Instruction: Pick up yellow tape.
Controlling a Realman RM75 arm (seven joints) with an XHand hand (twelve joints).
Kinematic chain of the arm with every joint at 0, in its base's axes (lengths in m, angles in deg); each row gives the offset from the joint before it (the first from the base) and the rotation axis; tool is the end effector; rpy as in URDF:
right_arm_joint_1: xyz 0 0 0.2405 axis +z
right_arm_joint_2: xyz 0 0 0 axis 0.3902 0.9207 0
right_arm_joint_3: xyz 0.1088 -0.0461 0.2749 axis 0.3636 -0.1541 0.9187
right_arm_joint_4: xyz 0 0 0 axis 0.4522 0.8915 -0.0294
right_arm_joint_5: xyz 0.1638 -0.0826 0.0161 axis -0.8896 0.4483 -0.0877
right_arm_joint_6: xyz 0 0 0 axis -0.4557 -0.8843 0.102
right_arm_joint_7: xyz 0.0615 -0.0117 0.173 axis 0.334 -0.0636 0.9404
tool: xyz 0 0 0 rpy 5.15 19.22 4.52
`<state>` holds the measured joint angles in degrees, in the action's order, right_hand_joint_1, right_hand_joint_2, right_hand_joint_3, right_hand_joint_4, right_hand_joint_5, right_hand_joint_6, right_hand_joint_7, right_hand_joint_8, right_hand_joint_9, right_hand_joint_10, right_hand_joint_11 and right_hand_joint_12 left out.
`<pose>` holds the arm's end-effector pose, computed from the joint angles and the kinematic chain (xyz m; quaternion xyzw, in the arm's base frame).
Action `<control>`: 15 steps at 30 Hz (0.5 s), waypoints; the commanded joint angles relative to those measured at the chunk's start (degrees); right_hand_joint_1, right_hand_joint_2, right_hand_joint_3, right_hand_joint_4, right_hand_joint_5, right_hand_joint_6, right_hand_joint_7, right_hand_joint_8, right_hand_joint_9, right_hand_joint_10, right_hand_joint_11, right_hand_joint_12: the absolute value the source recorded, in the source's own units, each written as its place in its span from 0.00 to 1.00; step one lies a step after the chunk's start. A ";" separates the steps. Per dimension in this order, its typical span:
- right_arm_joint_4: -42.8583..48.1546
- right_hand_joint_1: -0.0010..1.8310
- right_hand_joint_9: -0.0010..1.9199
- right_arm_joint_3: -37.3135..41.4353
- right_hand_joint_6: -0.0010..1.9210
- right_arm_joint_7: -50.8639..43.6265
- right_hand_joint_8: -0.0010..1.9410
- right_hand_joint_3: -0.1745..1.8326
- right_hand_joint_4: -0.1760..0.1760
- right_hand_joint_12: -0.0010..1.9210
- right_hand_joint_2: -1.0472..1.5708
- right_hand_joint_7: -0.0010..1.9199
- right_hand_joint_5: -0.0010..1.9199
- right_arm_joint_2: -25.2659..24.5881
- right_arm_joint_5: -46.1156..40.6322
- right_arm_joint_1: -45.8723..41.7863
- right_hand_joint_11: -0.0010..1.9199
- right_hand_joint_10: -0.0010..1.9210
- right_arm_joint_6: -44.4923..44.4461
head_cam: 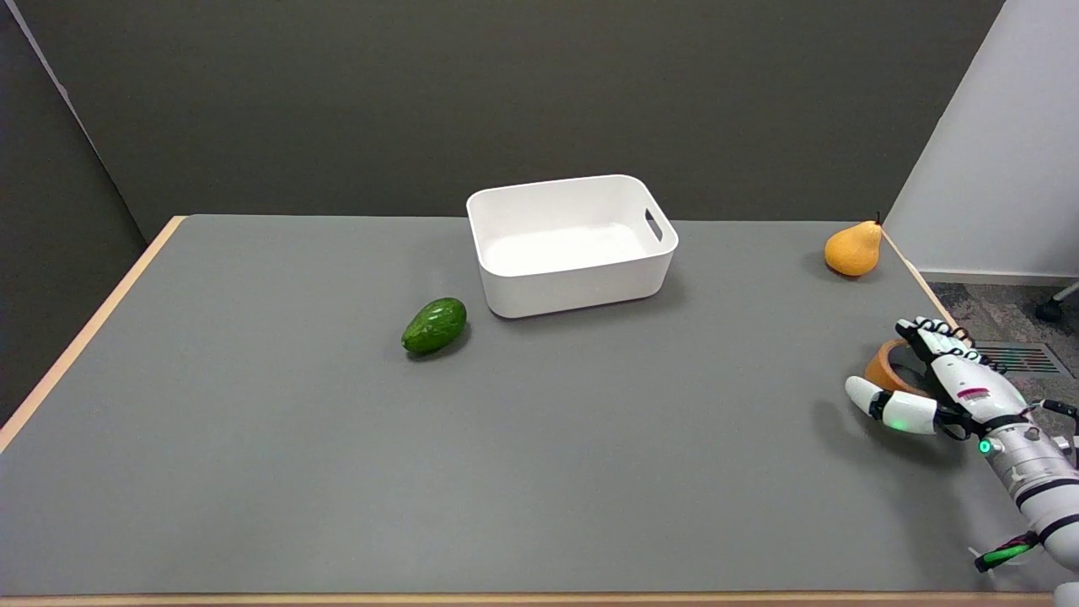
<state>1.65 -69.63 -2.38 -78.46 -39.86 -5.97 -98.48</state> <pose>-0.3477 -0.1620 0.5796 0.5067 -0.1238 0.1011 0.8472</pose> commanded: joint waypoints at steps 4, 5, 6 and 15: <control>-6.96 0.30 0.06 -8.54 0.21 -7.27 0.21 0.54 0.26 0.65 0.65 0.12 0.08 0.17 -0.13 2.35 0.04 0.39 -19.90; -7.65 0.35 0.11 -8.98 0.22 -7.40 0.22 0.53 0.22 0.69 0.67 0.15 0.10 0.15 -0.13 2.70 0.08 0.43 -21.44; -8.66 0.39 0.15 -9.63 0.26 -7.66 0.26 0.52 0.19 0.75 0.68 0.19 0.12 0.06 -0.13 3.22 0.13 0.47 -23.63; -14.69 0.62 0.38 -13.64 0.82 -7.81 0.73 0.23 0.01 1.00 0.85 0.40 0.23 -0.89 0.27 7.19 0.29 0.70 -34.29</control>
<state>-2.97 -74.76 -6.35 -78.79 -39.72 -4.46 -111.24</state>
